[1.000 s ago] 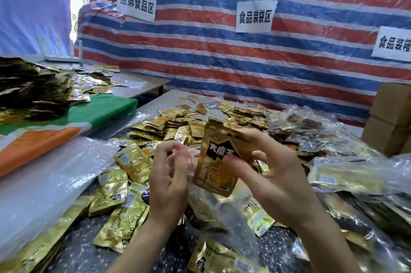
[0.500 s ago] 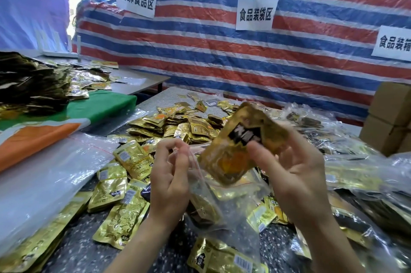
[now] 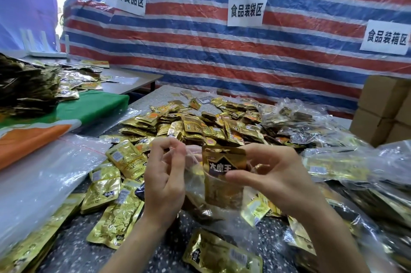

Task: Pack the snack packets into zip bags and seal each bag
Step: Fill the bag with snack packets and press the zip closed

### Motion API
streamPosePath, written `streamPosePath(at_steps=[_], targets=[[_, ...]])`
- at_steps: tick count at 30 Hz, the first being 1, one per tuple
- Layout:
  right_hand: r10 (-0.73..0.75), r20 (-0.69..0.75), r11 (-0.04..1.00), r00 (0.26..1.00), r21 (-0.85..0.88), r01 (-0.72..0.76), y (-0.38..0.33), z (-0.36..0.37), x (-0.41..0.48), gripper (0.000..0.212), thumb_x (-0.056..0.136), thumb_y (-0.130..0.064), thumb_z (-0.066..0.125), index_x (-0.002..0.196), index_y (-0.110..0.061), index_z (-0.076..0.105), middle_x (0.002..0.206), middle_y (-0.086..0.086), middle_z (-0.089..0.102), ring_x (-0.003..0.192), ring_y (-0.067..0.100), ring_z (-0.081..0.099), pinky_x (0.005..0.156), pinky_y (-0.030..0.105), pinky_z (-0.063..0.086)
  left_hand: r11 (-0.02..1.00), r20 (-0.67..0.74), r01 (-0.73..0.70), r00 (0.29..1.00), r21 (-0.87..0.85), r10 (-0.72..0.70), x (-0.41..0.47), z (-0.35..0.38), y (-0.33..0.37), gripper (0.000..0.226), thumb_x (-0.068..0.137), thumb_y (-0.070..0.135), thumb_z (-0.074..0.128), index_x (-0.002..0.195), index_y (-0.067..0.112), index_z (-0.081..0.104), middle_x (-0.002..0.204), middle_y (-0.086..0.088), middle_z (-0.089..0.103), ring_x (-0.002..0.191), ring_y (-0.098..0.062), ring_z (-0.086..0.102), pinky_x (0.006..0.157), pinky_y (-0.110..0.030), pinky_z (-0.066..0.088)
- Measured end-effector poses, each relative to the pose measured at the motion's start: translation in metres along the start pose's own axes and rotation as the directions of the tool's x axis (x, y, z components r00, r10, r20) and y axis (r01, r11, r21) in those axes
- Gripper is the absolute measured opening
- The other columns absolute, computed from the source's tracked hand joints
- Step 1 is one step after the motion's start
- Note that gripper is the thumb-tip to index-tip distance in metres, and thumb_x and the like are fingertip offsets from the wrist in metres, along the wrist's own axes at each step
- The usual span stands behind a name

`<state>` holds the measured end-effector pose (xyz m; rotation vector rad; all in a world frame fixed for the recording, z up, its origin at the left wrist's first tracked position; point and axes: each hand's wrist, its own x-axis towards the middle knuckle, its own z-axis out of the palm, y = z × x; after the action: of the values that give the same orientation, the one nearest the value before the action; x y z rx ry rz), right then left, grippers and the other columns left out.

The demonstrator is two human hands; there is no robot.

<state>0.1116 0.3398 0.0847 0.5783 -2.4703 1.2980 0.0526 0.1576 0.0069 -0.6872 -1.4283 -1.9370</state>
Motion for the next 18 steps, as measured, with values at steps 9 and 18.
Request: streamPosePath(at_steps=[9, 18], targets=[[0.013, 0.159, 1.0, 0.987, -0.026, -0.009, -0.002, -0.028, -0.008, 0.065, 0.063, -0.033, 0.094, 0.122, -0.043, 0.069, 0.118, -0.013, 0.064, 0.107, 0.015, 0.064, 0.091, 0.035, 0.057, 0.998, -0.008, 0.013, 1.0, 0.062, -0.012, 0.001, -0.001, 0.001, 0.013, 0.095, 0.035, 0.056, 0.098, 0.023, 0.059, 0.09, -0.014, 0.07, 0.081, -0.028, 0.072, 0.065, -0.045, 0.062], [0.019, -0.389, 0.977, 0.921, 0.202, 0.065, 0.008, -0.029, -0.008, 0.045, 0.069, -0.016, 0.08, 0.112, -0.022, 0.072, 0.096, -0.004, 0.079, 0.084, 0.017, 0.076, 0.072, 0.023, 0.061, 1.0, 0.09, -0.001, 0.996, 0.004, 0.001, 0.035, 0.001, 0.018, 0.012, 0.089, 0.018, 0.07, 0.09, 0.029, 0.076, 0.087, 0.006, 0.074, 0.079, -0.009, 0.068, 0.069, -0.018, 0.055]])
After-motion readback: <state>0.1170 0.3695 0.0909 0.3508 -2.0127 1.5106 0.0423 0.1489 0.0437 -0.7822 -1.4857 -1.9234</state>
